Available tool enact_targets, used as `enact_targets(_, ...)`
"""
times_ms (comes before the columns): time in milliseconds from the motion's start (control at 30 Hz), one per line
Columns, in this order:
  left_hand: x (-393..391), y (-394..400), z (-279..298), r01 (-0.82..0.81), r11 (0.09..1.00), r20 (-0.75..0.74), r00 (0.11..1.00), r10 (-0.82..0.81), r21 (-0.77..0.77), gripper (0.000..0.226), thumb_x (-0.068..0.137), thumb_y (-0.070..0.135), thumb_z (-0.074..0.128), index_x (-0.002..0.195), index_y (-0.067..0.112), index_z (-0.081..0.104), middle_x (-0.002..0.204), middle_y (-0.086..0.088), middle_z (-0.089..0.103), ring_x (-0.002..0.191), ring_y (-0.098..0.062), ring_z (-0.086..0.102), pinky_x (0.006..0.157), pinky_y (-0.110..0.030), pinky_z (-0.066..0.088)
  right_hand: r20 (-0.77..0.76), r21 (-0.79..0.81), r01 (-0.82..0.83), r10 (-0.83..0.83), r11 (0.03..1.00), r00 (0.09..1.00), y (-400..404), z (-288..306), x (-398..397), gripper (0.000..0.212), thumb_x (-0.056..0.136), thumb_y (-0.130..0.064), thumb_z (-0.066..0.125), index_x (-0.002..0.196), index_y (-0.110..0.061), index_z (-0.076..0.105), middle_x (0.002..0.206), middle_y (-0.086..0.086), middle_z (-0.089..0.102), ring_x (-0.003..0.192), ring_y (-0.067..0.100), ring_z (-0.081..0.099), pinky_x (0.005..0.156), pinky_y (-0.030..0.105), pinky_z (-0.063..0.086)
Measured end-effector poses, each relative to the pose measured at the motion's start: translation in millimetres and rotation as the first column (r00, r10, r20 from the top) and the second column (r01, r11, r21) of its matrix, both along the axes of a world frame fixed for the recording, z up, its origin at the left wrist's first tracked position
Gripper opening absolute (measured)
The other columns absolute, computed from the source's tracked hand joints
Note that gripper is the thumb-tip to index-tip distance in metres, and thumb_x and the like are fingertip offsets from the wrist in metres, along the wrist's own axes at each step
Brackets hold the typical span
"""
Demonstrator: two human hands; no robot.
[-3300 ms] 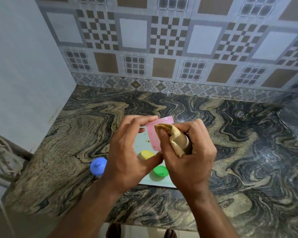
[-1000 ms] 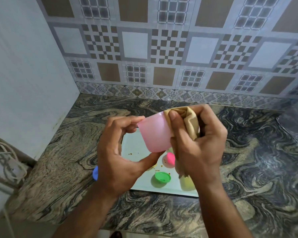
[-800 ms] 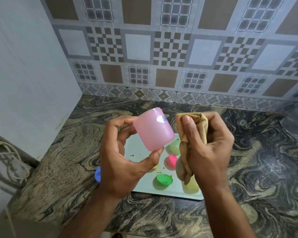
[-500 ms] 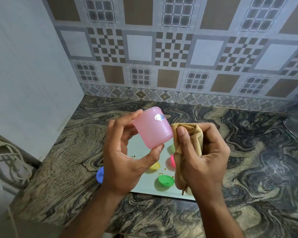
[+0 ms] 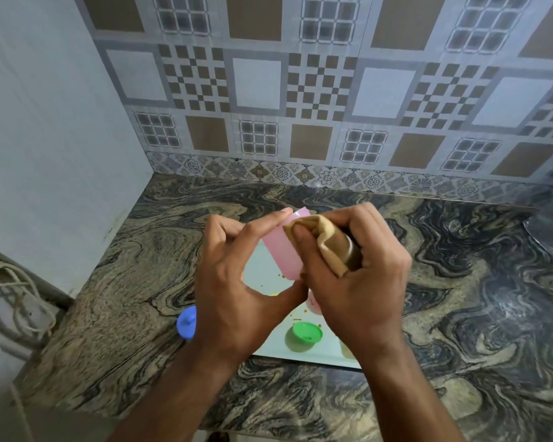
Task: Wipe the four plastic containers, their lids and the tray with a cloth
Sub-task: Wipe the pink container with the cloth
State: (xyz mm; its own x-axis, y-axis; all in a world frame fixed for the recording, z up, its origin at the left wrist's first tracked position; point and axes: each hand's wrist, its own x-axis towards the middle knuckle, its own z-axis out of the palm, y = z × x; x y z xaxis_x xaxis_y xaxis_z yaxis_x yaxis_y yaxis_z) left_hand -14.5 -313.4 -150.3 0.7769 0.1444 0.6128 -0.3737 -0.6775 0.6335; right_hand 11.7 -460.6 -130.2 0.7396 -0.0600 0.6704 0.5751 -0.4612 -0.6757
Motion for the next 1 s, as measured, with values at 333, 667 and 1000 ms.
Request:
enact_targets(333,2.7,4.8,-13.0,0.106,0.901,-0.001,0.993,-0.117,-0.421,0.073,0.069,0.026,0.093,0.130,0.013,0.055,0.131,0.006,0.066,0.120,-0.029,0.067,0.100,-0.051,0.056,-0.114,0.468,-0.063,0.131,0.882,0.985,-10.0,-11.9,-9.0,0.015,0.094,-0.024,0.077,0.088,-0.016,0.065,0.072,-0.012,0.069,0.057,0.008,0.060,0.053,0.025,0.049)
enact_targets(667,7.0,5.2,-15.4,0.157,0.892,0.006,0.985,-0.171,-0.423,0.084,0.071,0.025,0.096,0.143,0.015,0.054,0.137,-0.004,0.064,0.126,-0.030,0.065,0.105,-0.047,0.054,-0.136,0.449,-0.064,0.138,0.891,0.981,-10.7,-27.6,-15.0,0.019,0.093,-0.038,0.080,0.090,-0.023,0.069,0.070,0.010,0.062,0.053,0.031,0.057,0.047,0.054,0.051)
enact_targets(1000,4.0,4.7,-8.4,0.184,0.967,0.092,0.981,-0.170,-0.178,0.070,0.071,0.023,0.096,0.132,0.017,0.061,0.122,-0.009,0.061,0.114,-0.028,0.065,0.094,-0.052,0.056,-0.066,0.267,-0.034,0.053,0.963,0.996,-9.9,0.7,0.4,0.017,0.092,-0.024,0.080,0.087,-0.012,0.070,0.077,0.001,0.067,0.064,0.017,0.061,0.059,0.034,0.049)
